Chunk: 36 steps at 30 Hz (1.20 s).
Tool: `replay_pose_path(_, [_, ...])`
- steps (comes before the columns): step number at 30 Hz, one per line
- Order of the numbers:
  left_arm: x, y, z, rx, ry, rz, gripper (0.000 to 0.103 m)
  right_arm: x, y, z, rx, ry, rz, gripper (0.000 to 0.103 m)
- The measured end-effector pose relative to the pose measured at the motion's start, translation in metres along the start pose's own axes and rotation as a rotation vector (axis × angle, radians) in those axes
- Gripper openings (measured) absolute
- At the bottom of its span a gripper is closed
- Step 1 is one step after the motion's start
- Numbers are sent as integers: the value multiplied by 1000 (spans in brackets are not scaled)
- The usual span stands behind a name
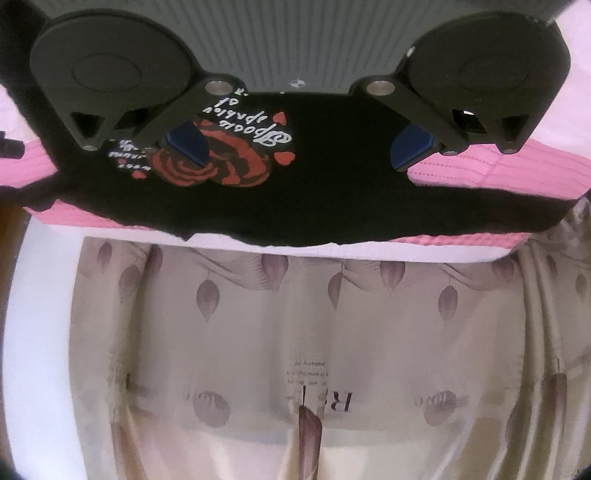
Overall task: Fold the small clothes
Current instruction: 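Grasp the black sleeve cuff with the right gripper and lift it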
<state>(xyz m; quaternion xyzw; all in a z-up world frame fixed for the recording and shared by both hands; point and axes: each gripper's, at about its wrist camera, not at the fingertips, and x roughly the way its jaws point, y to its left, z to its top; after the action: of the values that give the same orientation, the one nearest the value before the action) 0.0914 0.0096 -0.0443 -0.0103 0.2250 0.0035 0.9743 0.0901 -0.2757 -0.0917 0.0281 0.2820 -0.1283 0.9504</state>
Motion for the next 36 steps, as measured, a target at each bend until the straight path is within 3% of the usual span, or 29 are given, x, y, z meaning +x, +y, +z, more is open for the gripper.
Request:
replay_pose_path(10, [35,-2,-10,-5,39,44,103,36,-12,12,-8,27,-3,103])
replay_pose_path(14, [42,-1,-18,-14,38,77,103,50,-32,18,35,24,64,103])
replay_pose_path(18, [46,4,-25,-47,49,83,103,75,-94,24,233,-1,238,101])
replay_pose_path(20, [45,8,-26,-76,42,72,103,91,-138,28,360,-47,313,95])
replay_pose_path(22, [46,10,-28,-97,45,71,103,111,-183,35,467,-62,293,90])
replay_pose_path(25, [44,12,-29,-118,42,59,103,143,-250,41,653,-55,259,52])
replay_pose_path(29, [46,15,-29,-147,51,60,103,180,-315,40,840,-54,193,51])
replay_pose_path(36, [54,20,-30,-175,96,57,103,224,-356,36,1019,-63,185,56])
